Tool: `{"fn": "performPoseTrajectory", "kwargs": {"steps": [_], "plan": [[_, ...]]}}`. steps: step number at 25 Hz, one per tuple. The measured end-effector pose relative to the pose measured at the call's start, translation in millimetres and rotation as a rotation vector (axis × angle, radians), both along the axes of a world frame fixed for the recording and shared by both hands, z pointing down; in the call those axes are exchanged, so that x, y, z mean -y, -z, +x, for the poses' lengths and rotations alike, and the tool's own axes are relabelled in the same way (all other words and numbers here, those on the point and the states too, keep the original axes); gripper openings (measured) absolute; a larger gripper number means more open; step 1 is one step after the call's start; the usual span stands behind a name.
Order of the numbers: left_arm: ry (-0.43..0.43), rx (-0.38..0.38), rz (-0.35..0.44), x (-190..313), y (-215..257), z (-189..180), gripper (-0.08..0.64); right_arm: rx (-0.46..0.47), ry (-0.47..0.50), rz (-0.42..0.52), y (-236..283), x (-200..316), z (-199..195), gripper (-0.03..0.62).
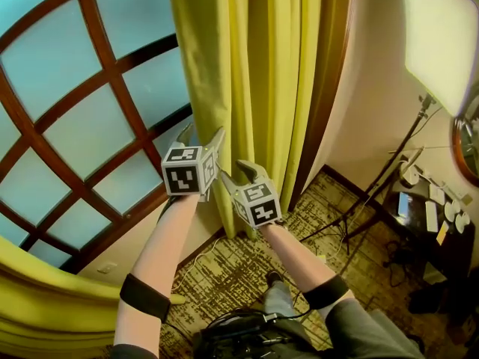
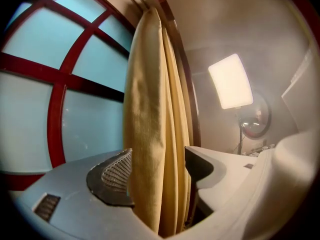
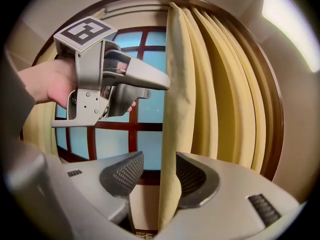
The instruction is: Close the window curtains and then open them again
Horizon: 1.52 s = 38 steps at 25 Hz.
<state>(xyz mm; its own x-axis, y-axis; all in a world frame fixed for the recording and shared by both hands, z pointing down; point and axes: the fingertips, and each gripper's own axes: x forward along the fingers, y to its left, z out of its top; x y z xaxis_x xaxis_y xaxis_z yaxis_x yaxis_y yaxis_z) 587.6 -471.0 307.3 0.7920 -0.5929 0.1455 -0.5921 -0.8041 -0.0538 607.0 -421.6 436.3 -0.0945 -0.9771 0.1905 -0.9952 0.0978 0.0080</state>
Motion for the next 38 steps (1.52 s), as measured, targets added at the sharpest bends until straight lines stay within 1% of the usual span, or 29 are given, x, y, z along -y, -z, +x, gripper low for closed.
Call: {"fn": "performPoseTrajectory", "kwargs": {"steps": [1, 2, 3, 5, 8, 12, 18, 23, 28, 32, 35, 37, 38], "plan": [[0.012, -0.008, 0.010, 6, 8, 4, 0.346, 0.002, -0.004, 0.012, 7, 6, 7, 0.243], [0.024, -0.016, 0.019, 12, 16, 8, 0.372, 0.003, -0.006, 0.027, 15, 13, 14, 0.305], [0.035, -0.025, 0.028, 17, 25, 12, 0.396, 0.003, -0.007, 0.044, 23, 20, 20, 0.350], [0.050, -0.040, 0.051, 24, 42, 21, 0.430, -0.001, -0.023, 0.074, 39, 32, 36, 0.425], [0.059, -0.053, 0.079, 30, 65, 38, 0.468, -0.005, -0.039, 0.100, 58, 49, 58, 0.477], [0.065, -0.060, 0.114, 38, 92, 64, 0.497, -0.009, -0.028, 0.129, 83, 68, 83, 0.502], [0.099, -0.059, 0.161, 61, 126, 89, 0.518, -0.043, 0.021, 0.164, 114, 97, 98, 0.512], [0.129, -0.061, 0.186, 83, 149, 107, 0.522, -0.052, 0.042, 0.191, 134, 126, 104, 0.512], [0.144, -0.078, 0.196, 99, 168, 121, 0.522, -0.065, 0.089, 0.226, 161, 145, 94, 0.512], [0.162, -0.064, 0.226, 109, 180, 127, 0.522, -0.061, 0.126, 0.251, 174, 159, 92, 0.512], [0.192, -0.065, 0.218, 116, 185, 127, 0.522, -0.089, 0.172, 0.258, 179, 163, 93, 0.509], [0.203, -0.049, 0.213, 120, 187, 131, 0.520, -0.110, 0.196, 0.261, 181, 165, 97, 0.505], [0.201, -0.040, 0.211, 122, 187, 134, 0.518, -0.123, 0.206, 0.262, 182, 166, 98, 0.490]]}}
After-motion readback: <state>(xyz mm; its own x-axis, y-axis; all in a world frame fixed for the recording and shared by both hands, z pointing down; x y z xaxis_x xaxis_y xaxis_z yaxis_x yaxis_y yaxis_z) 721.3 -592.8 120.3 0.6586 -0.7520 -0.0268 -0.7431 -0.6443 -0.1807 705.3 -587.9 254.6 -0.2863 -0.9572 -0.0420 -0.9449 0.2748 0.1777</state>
